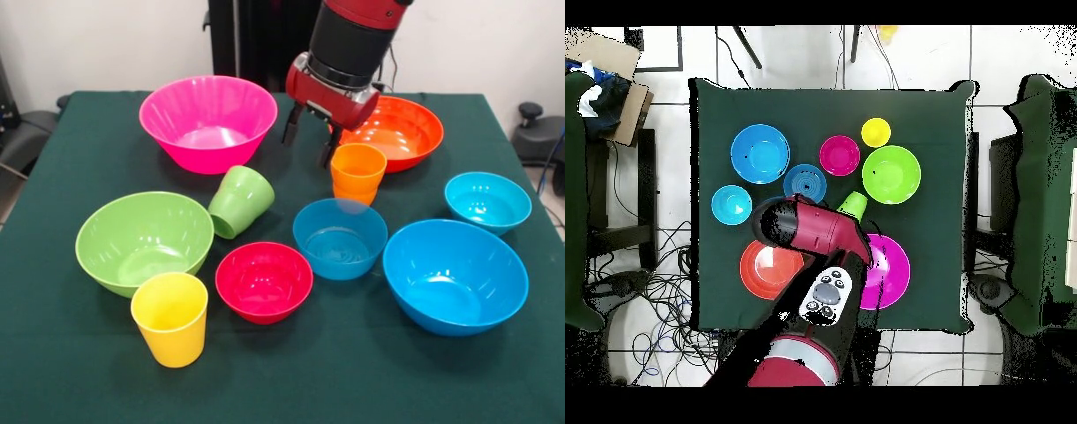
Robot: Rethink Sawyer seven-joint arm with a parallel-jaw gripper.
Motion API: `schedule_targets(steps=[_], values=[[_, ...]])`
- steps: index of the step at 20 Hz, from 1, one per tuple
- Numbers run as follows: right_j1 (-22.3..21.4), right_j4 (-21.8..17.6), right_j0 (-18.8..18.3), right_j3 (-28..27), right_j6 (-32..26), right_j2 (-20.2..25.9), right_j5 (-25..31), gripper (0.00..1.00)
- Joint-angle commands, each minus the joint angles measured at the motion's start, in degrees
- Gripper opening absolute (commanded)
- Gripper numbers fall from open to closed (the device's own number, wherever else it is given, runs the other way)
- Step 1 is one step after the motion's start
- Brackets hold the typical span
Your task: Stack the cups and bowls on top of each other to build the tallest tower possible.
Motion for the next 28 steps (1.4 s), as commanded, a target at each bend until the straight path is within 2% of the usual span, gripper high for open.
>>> schedule_targets(steps=[1, 11, 17, 22, 25, 28], values=[[1.0, -0.8, -1.6, -3.7, 5.7, 4.3, -0.7, 1.0], [-10.2, 0.3, 3.3, 2.3, 8.0, 2.0, 14.2, 1.0], [-10.4, 1.3, 3.6, 1.6, 9.5, 2.4, 16.1, 1.0], [-9.4, 1.7, 3.5, 1.2, 9.9, 2.9, 14.6, 1.0], [-9.5, 1.3, 2.9, 2.0, 8.7, 3.2, 13.4, 1.0], [-12.6, 0.3, 1.5, 5.4, 5.3, 3.7, 13.6, 1.0]])
